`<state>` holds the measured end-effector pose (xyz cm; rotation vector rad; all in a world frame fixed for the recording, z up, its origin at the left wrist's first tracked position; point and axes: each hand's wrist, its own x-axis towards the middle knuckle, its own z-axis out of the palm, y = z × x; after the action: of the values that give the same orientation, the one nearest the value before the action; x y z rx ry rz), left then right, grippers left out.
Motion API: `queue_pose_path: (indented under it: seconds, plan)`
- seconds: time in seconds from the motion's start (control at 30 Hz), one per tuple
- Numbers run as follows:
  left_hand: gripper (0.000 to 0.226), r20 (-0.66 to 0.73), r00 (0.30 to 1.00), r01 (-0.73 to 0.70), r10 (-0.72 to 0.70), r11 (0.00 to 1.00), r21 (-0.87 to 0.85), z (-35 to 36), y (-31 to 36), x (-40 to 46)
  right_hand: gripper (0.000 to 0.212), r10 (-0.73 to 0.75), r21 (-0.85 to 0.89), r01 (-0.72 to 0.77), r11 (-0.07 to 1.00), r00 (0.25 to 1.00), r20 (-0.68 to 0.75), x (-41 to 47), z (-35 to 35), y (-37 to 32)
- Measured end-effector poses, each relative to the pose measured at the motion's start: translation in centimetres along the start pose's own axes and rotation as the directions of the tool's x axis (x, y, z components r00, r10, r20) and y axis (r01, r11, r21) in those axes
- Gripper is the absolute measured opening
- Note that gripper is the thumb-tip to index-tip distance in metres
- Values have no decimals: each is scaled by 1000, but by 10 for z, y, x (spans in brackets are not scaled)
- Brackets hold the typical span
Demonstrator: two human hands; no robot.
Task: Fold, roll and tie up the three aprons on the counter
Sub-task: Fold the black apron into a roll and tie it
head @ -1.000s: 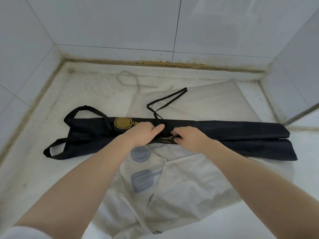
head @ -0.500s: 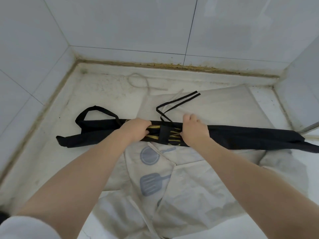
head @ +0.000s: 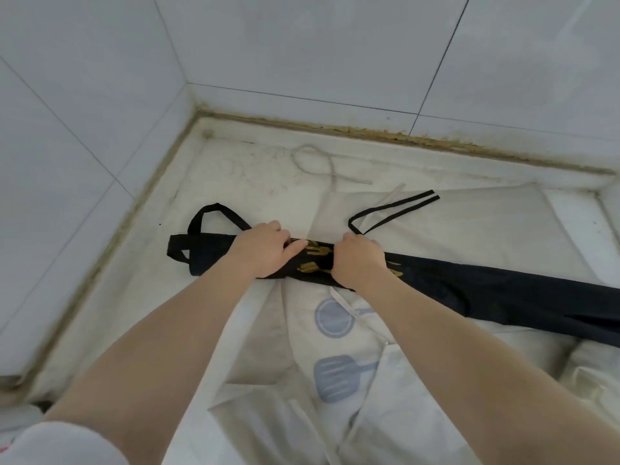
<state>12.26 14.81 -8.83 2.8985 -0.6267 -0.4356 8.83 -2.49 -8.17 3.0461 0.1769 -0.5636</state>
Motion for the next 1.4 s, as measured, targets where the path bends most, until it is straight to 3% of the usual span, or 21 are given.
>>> queue_pose_path:
  seconds: [0.17, 0.27, 0.33, 0.4, 0.47, 0.53, 0.6, 0.67, 0.7, 0.8, 0.9, 1.0, 1.17, 1.27, 1.33, 1.4]
  plan:
    - [71, 118, 992, -1, -50, 918, 395, -22, -41, -9, 28, 53, -132, -45, 990, 997, 56, 14, -9, -15]
    - [82, 125, 961, 155, -248, 851, 501, -33, -71, -15, 27, 44, -155, -32, 987, 996, 72, 16, -11, -15]
    - [87, 88, 891, 327, -445, 764, 556, -36, -86, -21, 27, 39, -137, -27, 990, 996, 86, 17, -13, -13]
    - [77, 20, 806, 456, -592, 641, 617, -40, -87, -25, 25, 27, -136, -13, 991, 995, 99, 17, -14, -8]
    - [62, -76, 810, 514, -581, 643, 567, -42, -75, -23, 26, 2, -160, 14, 987, 995, 98, 16, -13, -4]
    - [51, -202, 912, 410, -357, 794, 449, -40, -51, -11, 27, -19, -168, 34, 985, 996, 85, 18, -10, -1]
    - [39, -267, 963, 57, 27, 951, 305, -27, -9, 1, 25, -29, -150, 37, 988, 998, 60, 19, -6, 3]
    - [35, -220, 944, -241, 245, 970, 41, 3, 38, 5, 26, -22, -101, 25, 995, 999, 25, 19, -2, 8]
    - [37, -179, 954, -261, 242, 961, -88, 17, 56, 4, 28, -23, -63, 24, 998, 1000, 11, 17, 0, 11]
    - [48, -156, 987, -99, 42, 920, -379, 43, 69, 4, 23, -57, 150, 64, 987, 997, -49, 14, 7, 27]
    - [50, -137, 991, -44, -4, 938, -344, 53, 57, 9, 25, -38, 358, 94, 929, 987, -159, 5, 14, 50]
    - [38, -192, 981, -68, -2, 931, -358, 52, 51, 14, 36, -8, 324, 75, 943, 979, -204, -12, 25, 72]
    - [36, -239, 971, -101, 28, 949, -298, 43, 39, 16, 33, -53, 236, 67, 969, 997, -62, -18, 31, 90]
    - [37, -283, 958, -14, -55, 972, -235, 42, 22, 13, 29, -26, 288, 14, 958, 999, 40, -5, 23, 93]
    - [36, -268, 955, 56, -129, 963, -264, 43, 11, 9, 28, 7, 217, -26, 976, 996, 88, 3, 20, 93]
    - [39, -219, 966, 70, -141, 950, -306, 42, 1, 6, 28, 33, 120, -38, 992, 998, 44, 8, 18, 90]
